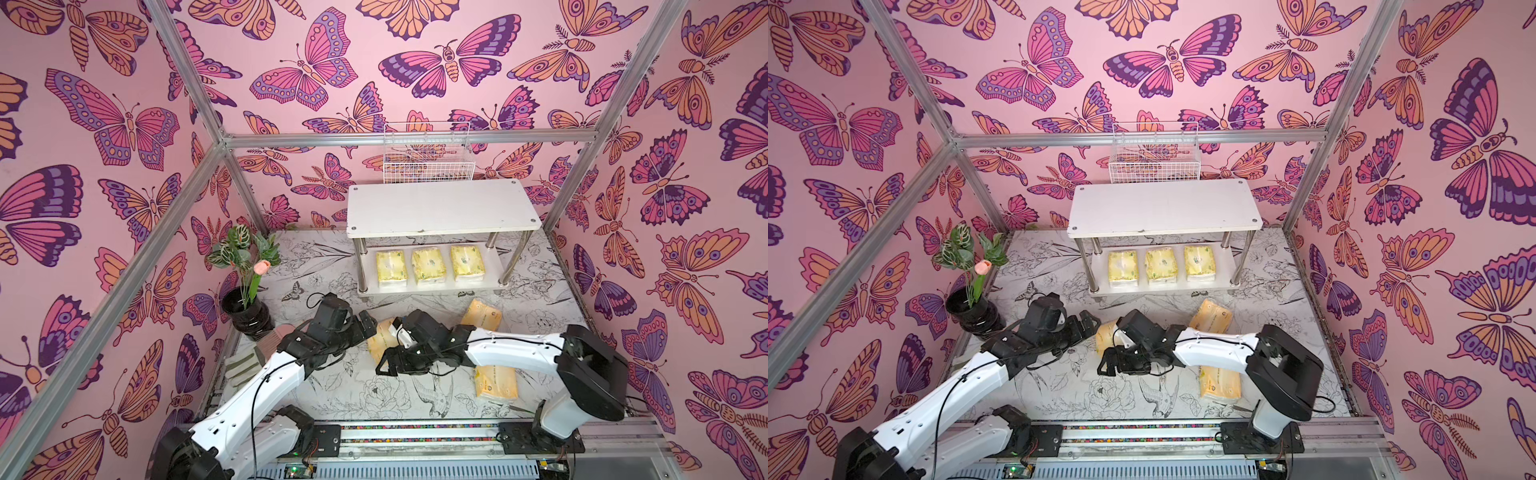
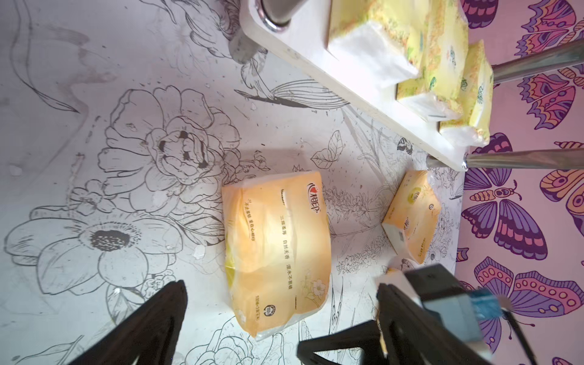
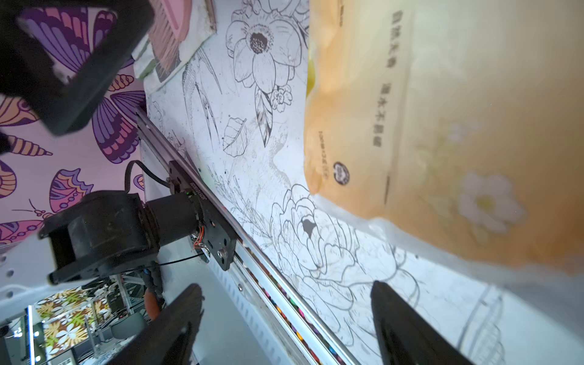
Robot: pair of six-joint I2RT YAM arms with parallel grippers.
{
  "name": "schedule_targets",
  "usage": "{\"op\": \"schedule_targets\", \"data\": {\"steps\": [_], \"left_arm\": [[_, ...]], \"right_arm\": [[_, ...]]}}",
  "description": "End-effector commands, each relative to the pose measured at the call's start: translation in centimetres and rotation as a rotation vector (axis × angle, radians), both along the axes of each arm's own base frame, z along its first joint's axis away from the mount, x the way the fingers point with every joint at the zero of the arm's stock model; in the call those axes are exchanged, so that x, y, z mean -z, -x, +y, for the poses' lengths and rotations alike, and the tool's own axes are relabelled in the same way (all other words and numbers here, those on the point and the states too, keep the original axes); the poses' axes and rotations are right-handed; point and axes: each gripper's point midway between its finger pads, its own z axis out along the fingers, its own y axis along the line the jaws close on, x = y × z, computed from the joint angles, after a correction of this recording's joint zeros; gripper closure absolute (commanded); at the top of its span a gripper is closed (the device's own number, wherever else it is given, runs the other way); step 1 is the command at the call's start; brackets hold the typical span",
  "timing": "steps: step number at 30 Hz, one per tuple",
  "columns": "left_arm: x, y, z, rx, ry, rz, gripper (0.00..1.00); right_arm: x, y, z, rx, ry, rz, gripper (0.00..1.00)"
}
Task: Place the tissue boxes on the shelf by color
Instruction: Move the box of tissues to the center of the board, then pick up the box of tissues from the center of the board.
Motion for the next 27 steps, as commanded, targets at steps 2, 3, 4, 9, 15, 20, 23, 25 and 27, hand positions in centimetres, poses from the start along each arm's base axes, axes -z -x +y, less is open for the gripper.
{"op": "schedule_targets", "data": {"steps": [2, 3, 4, 9, 15, 20, 23, 25, 27], "left_arm": [[1.1, 0.5, 1.2, 0.006, 0.003, 0.042, 0.0], [1.3, 0.4, 1.3, 0.007, 0.017, 0.042, 0.0], [1.5, 0.3, 1.2, 0.009, 0.033, 0.04, 0.0], [2.3, -0.6, 0.3, 0.026, 0.135, 0.04, 0.0], [3.8, -1.7, -0.7, 0.047, 0.196, 0.062, 0.0], [5.1, -2.2, -1.2, 0.066, 0.192, 0.102, 0.0], [6.1, -2.4, -1.2, 0.068, 0.186, 0.119, 0.0], [7.1, -2.5, -1.3, 0.064, 0.184, 0.142, 0.0], [7.7, -2.5, -1.5, 0.068, 0.194, 0.157, 0.0]], "right_arm": [[-0.9, -2.3, -3.7, 0.07, 0.02, -0.088, 0.11], [-1.0, -3.1, -4.4, 0.1, 0.017, -0.099, 0.1], [-1.1, -4.0, -5.1, 0.129, 0.011, -0.111, 0.09], [-0.9, -7.6, -6.9, 0.204, -0.024, -0.133, 0.03], [0.8, -9.3, -5.6, 0.188, -0.091, -0.107, 0.03], [3.1, -9.7, -4.5, 0.189, -0.108, -0.065, 0.04], [4.0, -9.9, -4.2, 0.202, -0.112, -0.047, 0.04], [4.5, -9.9, -4.1, 0.211, -0.118, -0.031, 0.05], [5.0, -9.8, -4.0, 0.221, -0.126, -0.014, 0.05]]}}
